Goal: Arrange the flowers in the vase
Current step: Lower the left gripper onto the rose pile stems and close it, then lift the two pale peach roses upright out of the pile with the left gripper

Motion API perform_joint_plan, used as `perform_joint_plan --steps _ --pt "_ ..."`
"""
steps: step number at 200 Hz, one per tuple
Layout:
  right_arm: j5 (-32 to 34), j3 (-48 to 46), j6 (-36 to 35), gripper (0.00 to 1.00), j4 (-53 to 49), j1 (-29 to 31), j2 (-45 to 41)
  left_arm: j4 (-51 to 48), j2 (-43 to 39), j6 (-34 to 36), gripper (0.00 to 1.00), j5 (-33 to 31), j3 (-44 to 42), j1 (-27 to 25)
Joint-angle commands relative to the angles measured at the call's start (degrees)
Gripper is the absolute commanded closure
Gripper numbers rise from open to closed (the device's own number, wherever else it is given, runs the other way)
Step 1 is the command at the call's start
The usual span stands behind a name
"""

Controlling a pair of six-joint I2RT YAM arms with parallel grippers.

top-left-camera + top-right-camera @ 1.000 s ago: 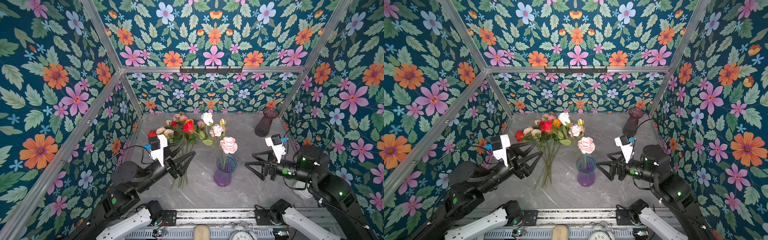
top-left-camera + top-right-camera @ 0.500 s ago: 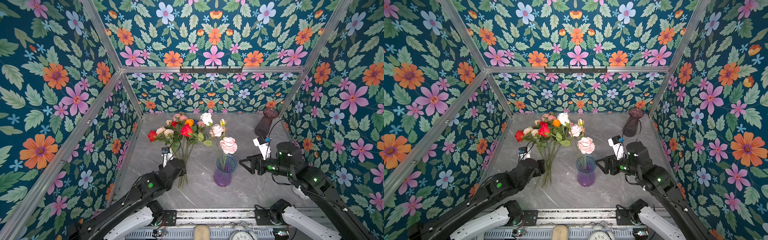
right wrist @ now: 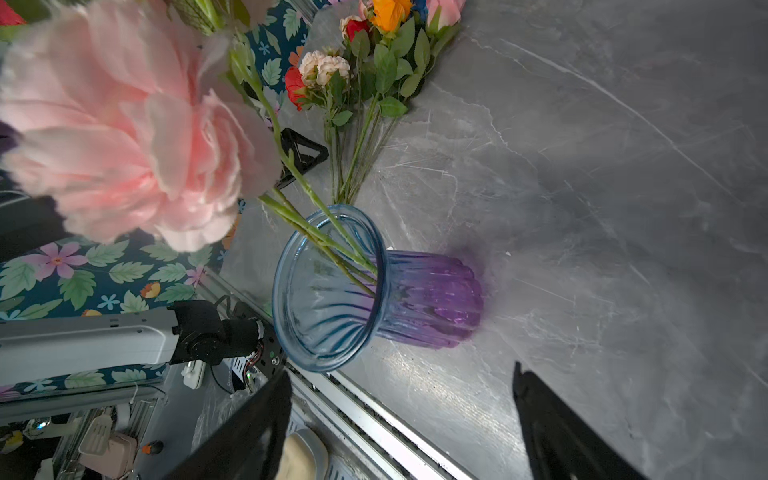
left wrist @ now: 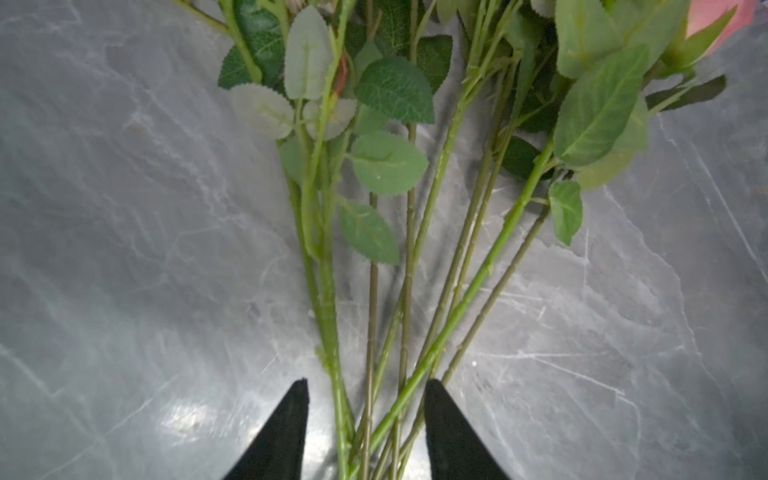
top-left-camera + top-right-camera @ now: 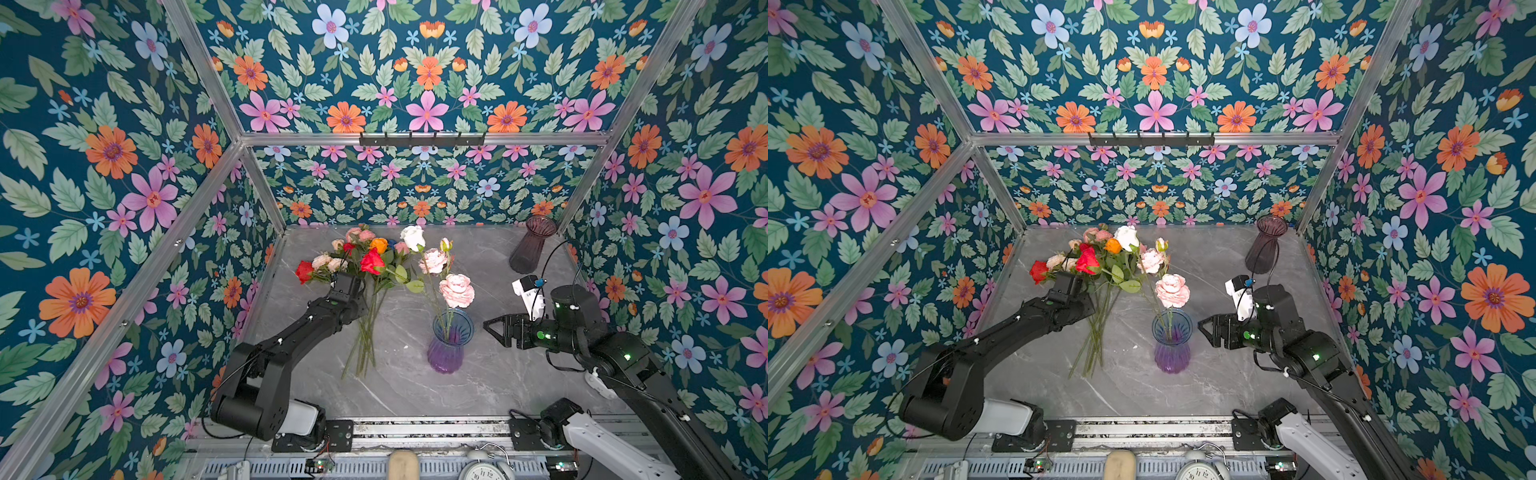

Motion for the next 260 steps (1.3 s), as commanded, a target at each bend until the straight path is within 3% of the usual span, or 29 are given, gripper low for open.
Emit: perform_joint_plan --steps 1,29,57,83,133,143,163,196,229,260 --pt "1.4 1.2 -1.5 0.18 -2.0 0.0 -0.1 3.0 2.6 1.5 0.56 -1.0 0.8 1.5" --pt "1.7 2.6 -2.7 0.22 -2.4 0.0 0.5 4.7 5.4 2.4 0.7 -1.9 0.6 3.1" --pt "1.4 2.7 -2.0 0.24 -1.3 0.0 0.0 6.2 6.9 2.2 0.71 -1.4 -0.1 3.4" --pt "1.2 1.8 -1.1 0.26 -0.6 0.0 -1.0 6.5 7.5 2.9 0.87 -0.9 0.6 4.0" --pt "2.0 2.4 -1.0 0.27 -2.8 0.0 -2.5 8.6 7.1 3.3 0.91 1.9 -0.9 5.4" --pt "2.3 2.7 -1.0 0.27 -3.2 0.0 -2.8 9.4 6.8 3.3 1.0 2.8 -1.4 5.7" --pt "2.9 3.3 -1.0 0.27 -4.0 0.0 -3.1 9.1 5.4 3.7 1.0 4.1 -1.0 6.0" --pt "3.7 4.2 -1.0 0.28 -5.3 0.0 -4.1 3.5 -4.3 5.7 1.0 2.1 1.8 5.9" --pt "4.2 4.9 -1.0 0.28 -5.1 0.0 -3.8 -4.4 -18.9 8.4 1.0 -6.0 8.0 5.9" --pt "3.4 5.4 -1.0 0.29 -3.6 0.0 -3.9 -4.9 -29.8 11.8 1.0 -9.0 13.2 5.9"
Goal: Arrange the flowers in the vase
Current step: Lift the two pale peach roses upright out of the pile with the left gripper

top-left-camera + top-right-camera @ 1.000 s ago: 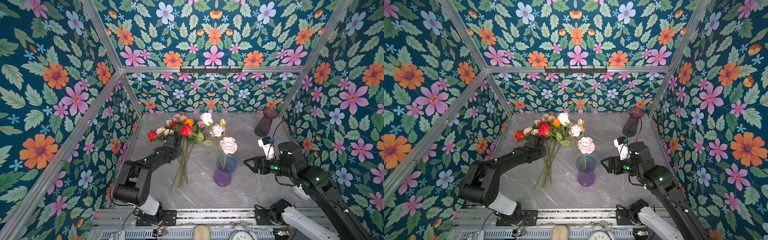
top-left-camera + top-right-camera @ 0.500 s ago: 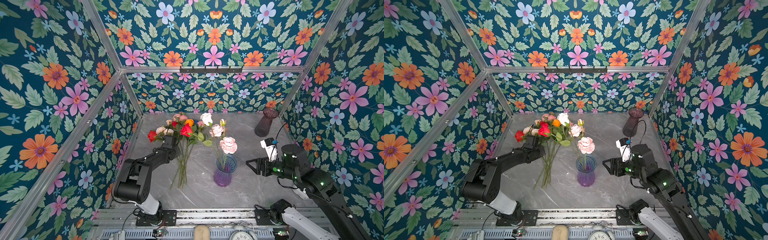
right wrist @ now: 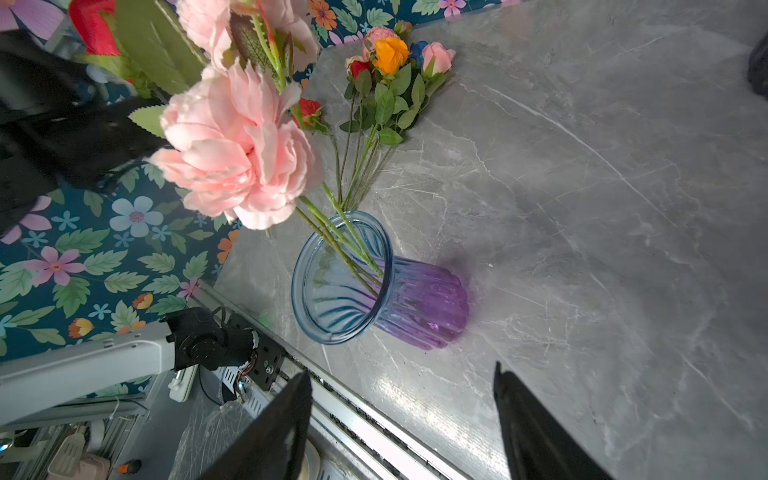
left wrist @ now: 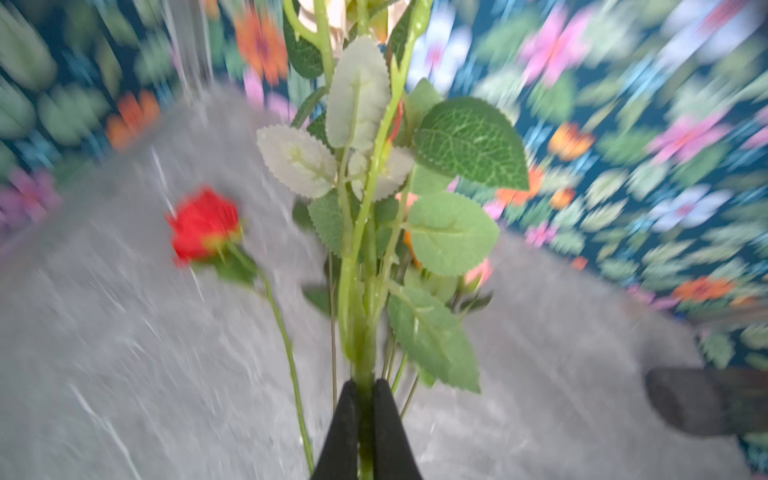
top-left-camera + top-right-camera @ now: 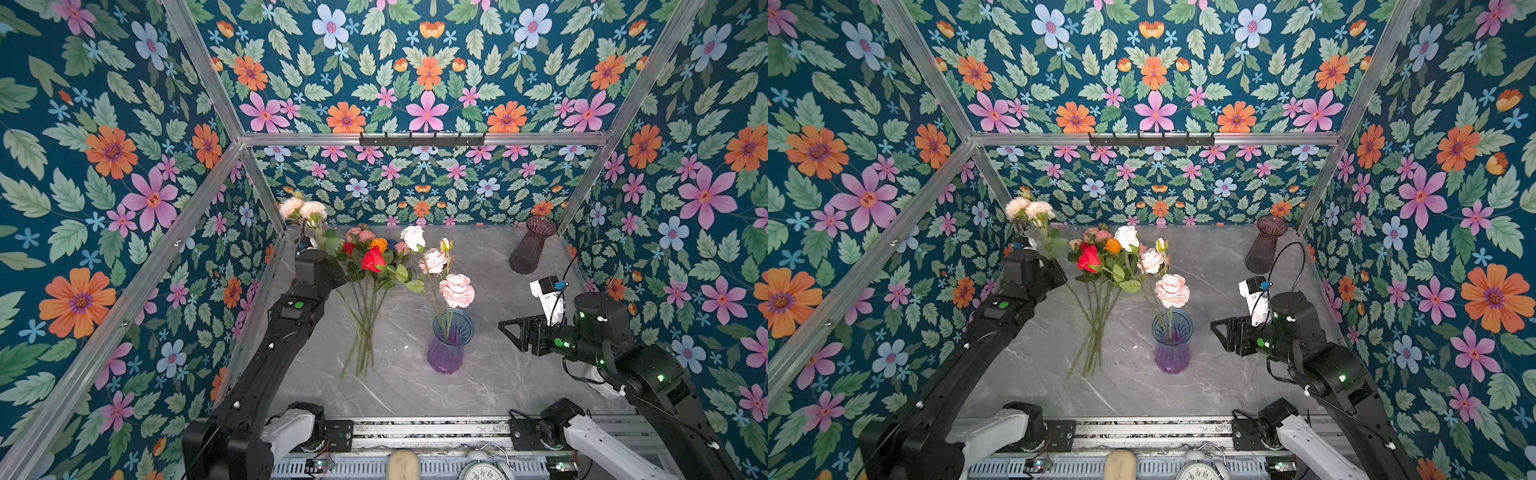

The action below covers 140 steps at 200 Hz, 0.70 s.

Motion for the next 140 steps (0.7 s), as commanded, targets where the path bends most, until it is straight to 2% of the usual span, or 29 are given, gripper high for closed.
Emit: perform_joint_plan --steps 1,24,38,57,73,88,97,107,118,128,140 --pt "-0.1 0.3 0.2 0.29 1.1 0.0 -0.3 -2.5 -6.0 4.0 1.0 -4.4 2.9 0.0" --pt "-1.4 -0.2 -0.4 0.28 3.5 0.0 -1.1 1.5 -13.1 5.5 1.0 -2.2 5.2 0.0" --pt "-2.9 0.2 -0.6 0.28 4.2 0.1 -0.9 8.8 -17.2 6.0 1.0 3.6 4.9 -0.1" --pt "-9.8 0.4 -2.1 0.3 5.8 0.1 -0.9 17.7 -18.4 4.2 1.0 16.7 6.2 -0.1" --pt "-18.3 -0.2 -2.4 0.31 9.6 0.1 -1.8 23.3 -14.7 -0.1 1.0 33.4 10.2 -0.1" --pt "-26.1 -1.1 -1.5 0.31 14.6 0.1 -3.1 32.8 -10.9 -8.6 1.0 45.2 11.3 -0.3" --pt "-30.1 -1.7 0.1 0.31 18.1 0.0 -3.4 40.4 -9.6 -12.9 1.0 50.0 9.8 -0.9" --pt "-35.1 -2.0 2.2 0.31 22.2 0.1 -3.2 46.6 -8.8 -15.1 1.0 52.5 8.0 -2.3" --pt "-38.6 -1.7 4.8 0.31 25.9 0.1 -2.1 47.3 -7.9 -14.4 1.0 53.7 7.5 -4.9" --pt "-39.9 -0.9 6.3 0.32 28.5 0.1 -0.9 44.7 -7.0 -11.1 1.0 52.8 7.8 -9.4" --pt "-39.7 0.8 6.5 0.34 30.6 0.0 0.1 38.4 -5.4 -3.9 1.0 49.7 9.1 -17.1"
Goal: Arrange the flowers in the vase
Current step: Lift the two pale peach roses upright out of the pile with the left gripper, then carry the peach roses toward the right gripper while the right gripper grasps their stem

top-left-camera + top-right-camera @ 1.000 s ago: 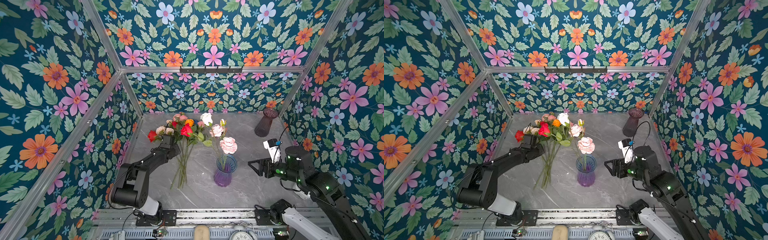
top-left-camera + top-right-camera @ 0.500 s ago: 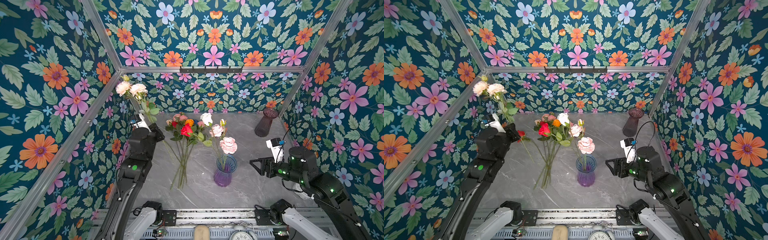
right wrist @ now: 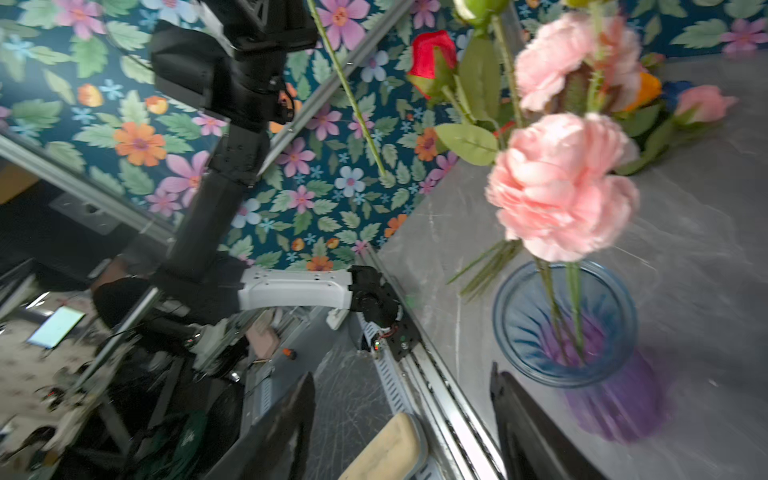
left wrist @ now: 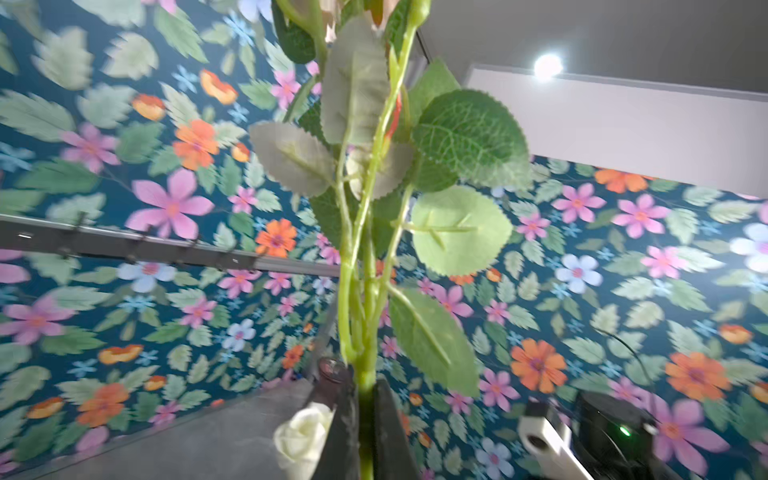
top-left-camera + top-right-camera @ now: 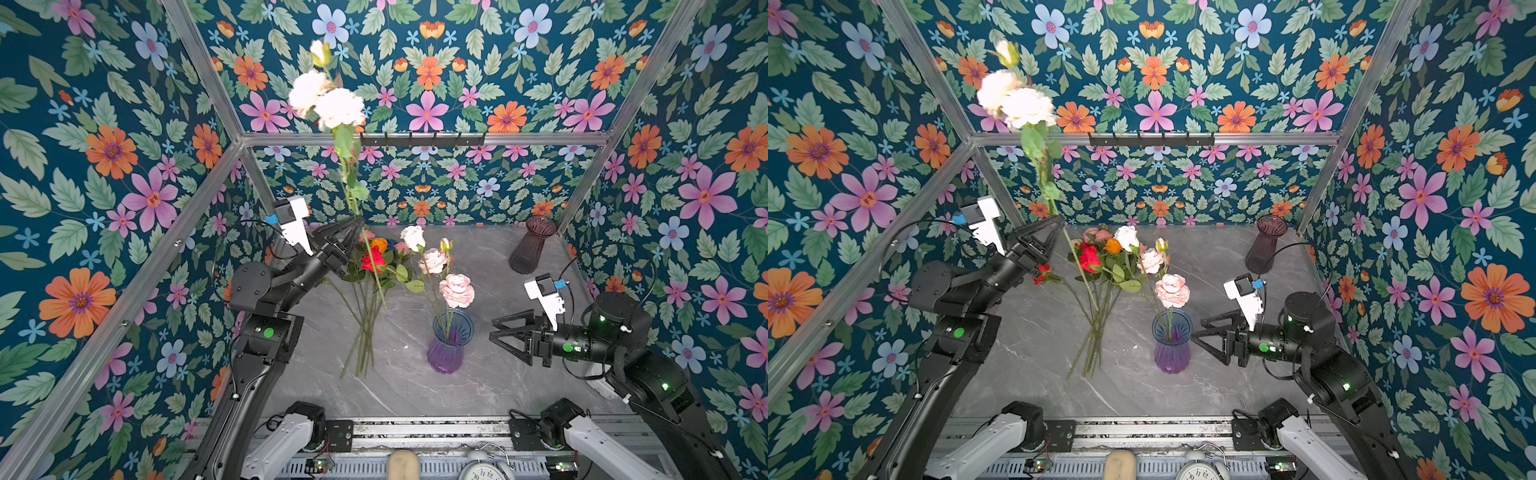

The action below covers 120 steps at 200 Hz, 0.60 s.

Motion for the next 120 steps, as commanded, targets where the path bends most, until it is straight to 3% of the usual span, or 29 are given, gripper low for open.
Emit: perform_joint_plan --steps 1,23,46,120 --pt "-7.4 2.3 3.6 0.34 10.9 0.0 1.6 1.2 1.9 7.0 1.0 4.0 1.6 -9.7" --pt "-6.4 7.6 2.6 0.37 12.9 0.0 6.1 -5.6 6.7 16.2 1.0 -2.5 4.8 -22.8" --pt "-6.2 12.1 1.8 0.4 15.9 0.0 10.3 -4.9 11.7 18.5 1.0 -4.4 6.3 -29.6" --pt "-4.4 17.8 -0.8 0.44 15.9 0.1 12.8 -1.0 19.6 19.4 1.0 -6.3 8.1 -36.1"
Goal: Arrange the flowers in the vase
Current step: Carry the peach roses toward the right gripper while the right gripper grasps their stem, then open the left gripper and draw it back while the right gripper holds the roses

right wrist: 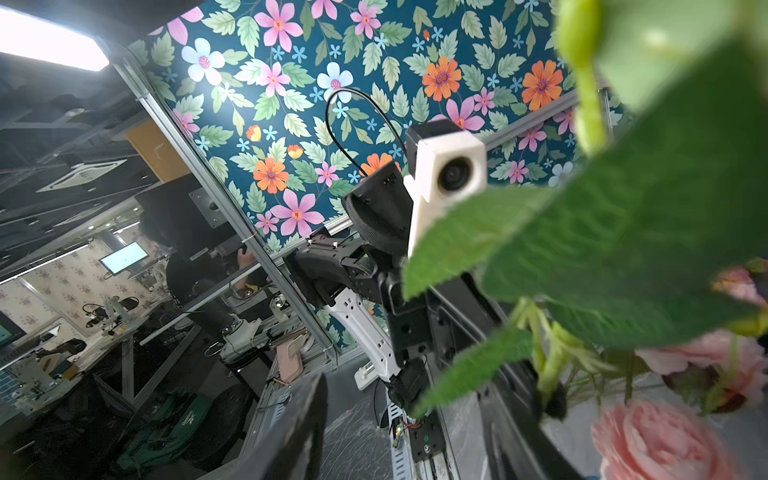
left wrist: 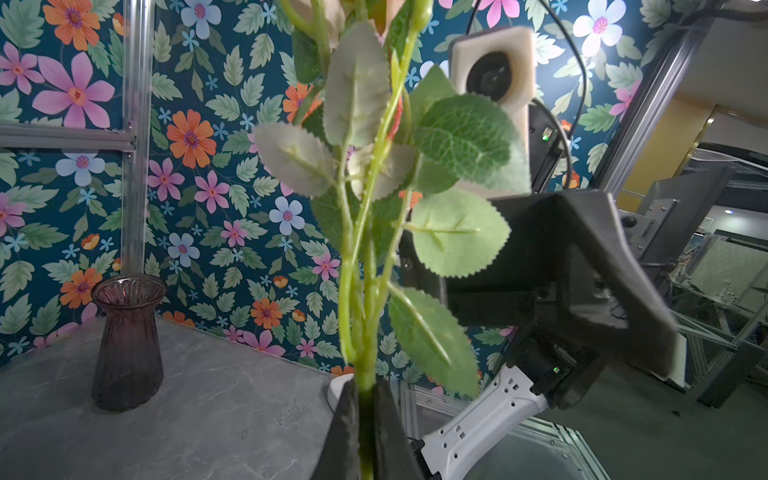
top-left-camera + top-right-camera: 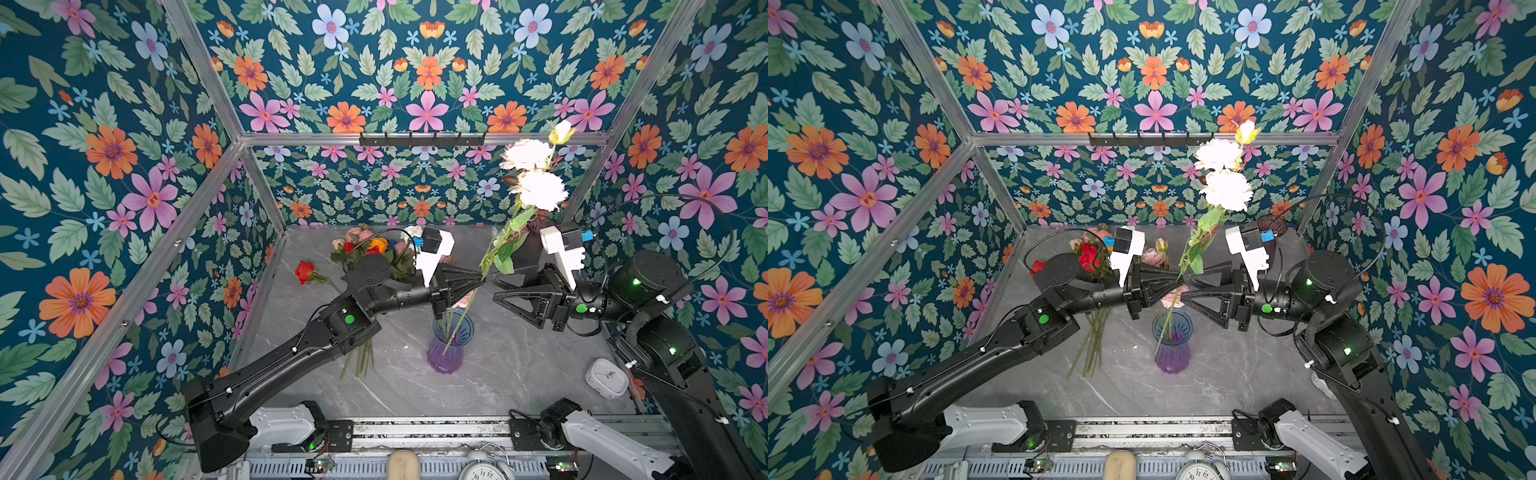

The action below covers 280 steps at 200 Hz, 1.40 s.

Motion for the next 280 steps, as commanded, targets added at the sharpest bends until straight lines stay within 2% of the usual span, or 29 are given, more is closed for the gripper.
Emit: perform_joint_plan --steps 1,30,63,84,141,164,201,224,242,250,267,272,280 --pt "1.2 0.1 -1.4 0.44 0.6 0.0 0.2 3.7 0.6 1.7 1.0 -0.8 1.1 -0.5" --pt "5.1 -2.8 -2.4 0.54 -1.1 0.0 -1.9 3.7 0.4 2.1 1.0 -3.0 1.6 -0.5" --pt "5.6 -9.4 -2.0 0.54 -0.7 0.0 -5.9 3.5 -0.6 1.9 1.0 -6.8 1.7 -0.5" --pt "4.9 -11.8 -1.5 0.55 0.4 0.1 -5.1 4.4 0.4 0.8 1.0 -5.1 2.4 -0.6" --pt "4.1 -11.1 0.3 0.57 5.4 0.1 -2.2 8.8 0.6 -2.8 1.0 -2.8 0.7 -0.6" --pt "4.4 -10.8 0.4 0.61 6.3 0.0 -1.7 9.4 0.3 -3.4 1.0 -2.0 0.3 -0.5" --pt "3.8 -10.5 1.2 0.79 7.9 0.0 -0.5 11.5 0.3 -4.8 1.0 -1.1 -0.8 -0.6" --pt "3.4 -10.7 2.1 1.0 9.3 0.0 -0.4 11.9 0.3 -5.0 1.0 -1.2 -1.0 -0.5" --pt "3.7 -11.0 1.6 1.0 8.5 0.0 -0.7 11.5 0.1 -4.7 1.0 -1.1 -0.9 -0.6" --pt "4.5 -11.4 1.2 1.0 8.0 0.0 -1.1 10.6 0.0 -3.9 0.82 -0.9 -0.7 -0.6" --pt "7.8 -12.3 -1.1 1.0 5.5 0.0 -2.9 5.5 -0.6 -1.6 0.28 -3.4 0.2 -0.5" --pt "9.2 -12.6 -2.1 1.0 4.6 0.1 -3.6 3.8 -1.0 -0.9 0.17 -5.1 0.2 -0.5" --pt "11.9 -13.0 -3.9 1.0 3.1 0.0 -4.8 1.8 -2.0 0.0 0.06 -8.0 -0.4 -0.5"
